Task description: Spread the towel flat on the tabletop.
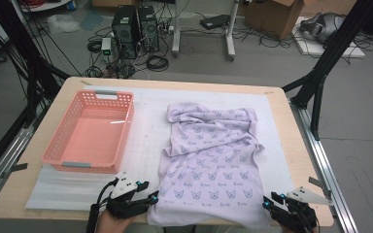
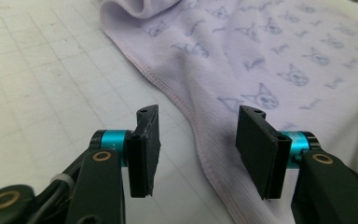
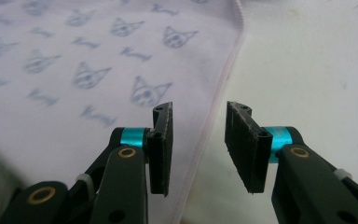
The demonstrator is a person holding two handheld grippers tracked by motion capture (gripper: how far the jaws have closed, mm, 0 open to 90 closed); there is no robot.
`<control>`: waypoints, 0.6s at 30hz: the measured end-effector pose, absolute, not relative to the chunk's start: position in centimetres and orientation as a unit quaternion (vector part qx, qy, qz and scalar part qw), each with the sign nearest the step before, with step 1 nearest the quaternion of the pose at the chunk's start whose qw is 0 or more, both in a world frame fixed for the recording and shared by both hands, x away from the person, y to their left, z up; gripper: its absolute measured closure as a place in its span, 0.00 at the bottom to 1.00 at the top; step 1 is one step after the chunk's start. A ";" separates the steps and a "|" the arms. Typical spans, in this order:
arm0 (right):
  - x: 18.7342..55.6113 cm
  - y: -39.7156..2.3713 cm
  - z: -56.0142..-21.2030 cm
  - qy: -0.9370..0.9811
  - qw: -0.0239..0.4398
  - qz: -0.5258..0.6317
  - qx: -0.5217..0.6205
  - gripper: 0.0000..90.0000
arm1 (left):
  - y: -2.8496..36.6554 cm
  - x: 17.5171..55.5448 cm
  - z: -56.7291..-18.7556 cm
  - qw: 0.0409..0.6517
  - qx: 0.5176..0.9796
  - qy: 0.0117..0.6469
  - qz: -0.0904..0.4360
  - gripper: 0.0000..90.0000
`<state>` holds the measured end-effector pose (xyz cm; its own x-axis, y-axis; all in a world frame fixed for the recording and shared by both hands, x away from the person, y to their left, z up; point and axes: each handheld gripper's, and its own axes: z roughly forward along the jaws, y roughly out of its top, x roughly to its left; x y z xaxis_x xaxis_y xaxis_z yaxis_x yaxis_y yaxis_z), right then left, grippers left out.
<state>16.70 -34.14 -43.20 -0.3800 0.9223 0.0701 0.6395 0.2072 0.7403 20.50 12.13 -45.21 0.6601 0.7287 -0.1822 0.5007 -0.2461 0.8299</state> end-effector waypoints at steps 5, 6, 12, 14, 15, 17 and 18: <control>18.8 -33.2 -44.3 0.760 0.200 0.330 0.523 0.76 | 10.3 21.4 -45.8 0.461 0.787 0.390 0.123 0.56; 18.8 -33.1 -44.3 0.763 0.197 0.331 0.519 0.86 | 9.9 21.1 -45.7 0.444 0.800 0.373 0.153 0.61; 17.8 -33.0 -43.8 0.784 0.190 0.319 0.497 0.96 | 10.9 20.0 -45.1 0.428 0.817 0.357 0.147 0.97; 17.1 -33.5 -43.8 0.786 0.185 0.321 0.495 0.96 | 11.9 19.6 -45.1 0.438 0.808 0.369 0.136 0.97; 16.7 -33.7 -43.7 0.785 0.182 0.324 0.495 0.96 | 12.2 19.4 -45.0 0.444 0.805 0.371 0.130 0.97; 15.9 -34.1 -43.5 0.785 0.174 0.329 0.496 0.96 | 12.3 18.8 -44.8 0.446 0.806 0.367 0.126 0.97; 15.5 -34.2 -43.4 0.786 0.171 0.329 0.495 0.96 | 12.3 18.4 -44.7 0.448 0.807 0.364 0.121 0.97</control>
<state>15.54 -34.25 -43.42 -0.4520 0.8902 0.0567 0.6659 0.2945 0.6855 18.40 12.30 -44.65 0.7059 0.6962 -0.1306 0.4790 -0.3332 0.8121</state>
